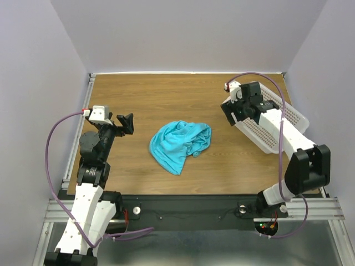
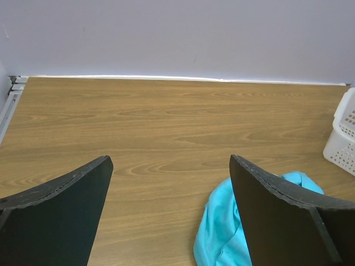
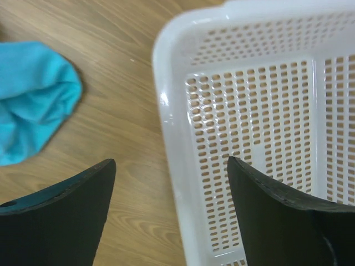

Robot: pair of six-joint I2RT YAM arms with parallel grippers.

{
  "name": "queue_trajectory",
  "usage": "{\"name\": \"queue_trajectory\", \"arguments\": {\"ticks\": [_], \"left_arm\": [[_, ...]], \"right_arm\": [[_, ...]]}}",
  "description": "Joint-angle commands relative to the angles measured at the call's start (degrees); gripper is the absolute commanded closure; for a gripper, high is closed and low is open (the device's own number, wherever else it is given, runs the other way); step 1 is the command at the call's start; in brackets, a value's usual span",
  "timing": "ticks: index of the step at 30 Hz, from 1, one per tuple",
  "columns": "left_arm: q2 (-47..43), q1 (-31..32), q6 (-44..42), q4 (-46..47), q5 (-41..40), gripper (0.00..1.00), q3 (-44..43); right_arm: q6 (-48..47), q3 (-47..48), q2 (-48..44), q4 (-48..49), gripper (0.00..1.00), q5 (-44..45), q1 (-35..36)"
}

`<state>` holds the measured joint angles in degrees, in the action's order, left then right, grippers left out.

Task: Fold and stack the t-shirts
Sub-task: Flatten the tshirt out

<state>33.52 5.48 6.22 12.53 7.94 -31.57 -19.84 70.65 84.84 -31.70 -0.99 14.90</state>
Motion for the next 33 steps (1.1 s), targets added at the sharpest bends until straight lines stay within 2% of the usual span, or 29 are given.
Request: {"name": "queue_trajectory", "arguments": {"ticks": [1,5,9,12,14,21,30,32,33], "left_arm": [[-1.3,0.0,-0.7,2.7,0.7,0.02,-0.7],[-1.3,0.0,-0.7,2.7,1.0,0.02,-0.8],[-1.3,0.0,-0.7,2.8,1.4,0.02,-0.7],[-1.5,0.0,-0.7,2.8,1.4,0.02,-0.7],[-1.5,0.0,-0.6,2.8,1.5,0.02,-0.7],[-1.3,0.0,-0.4,3.3,2.1,0.02,-0.6],[-1.7,-0.1,-0.3,3.3,1.9,0.02,-0.3],[-1.7,0.0,-0.3,3.3,1.8,0.02,-0.3],[-1.6,0.0,-0.3,3.3,1.8,0.02,-0.3]], "right_arm": [[-1.4,0.5,4.2,1.3,0.18,6.4,-3.7],[-2.0,0.5,6.8,1.3,0.2,2.7,-5.3],[-2.8,0.0,8.8,1.3,0.22,2.6,-5.7],[-2.7,1.7,11.2,1.6,0.33,4.1,-7.8],[-2.0,4.5,13.7,2.0,0.47,5.5,-10.4],[-0.9,15.2,22.6,2.5,0.65,6.9,-16.2],[8.4,32.8,35.6,2.4,0.67,7.1,-16.3],[9.4,35.4,37.8,2.4,0.65,8.1,-16.3],[9.6,37.1,38.5,2.4,0.6,8.5,-16.3]]}}
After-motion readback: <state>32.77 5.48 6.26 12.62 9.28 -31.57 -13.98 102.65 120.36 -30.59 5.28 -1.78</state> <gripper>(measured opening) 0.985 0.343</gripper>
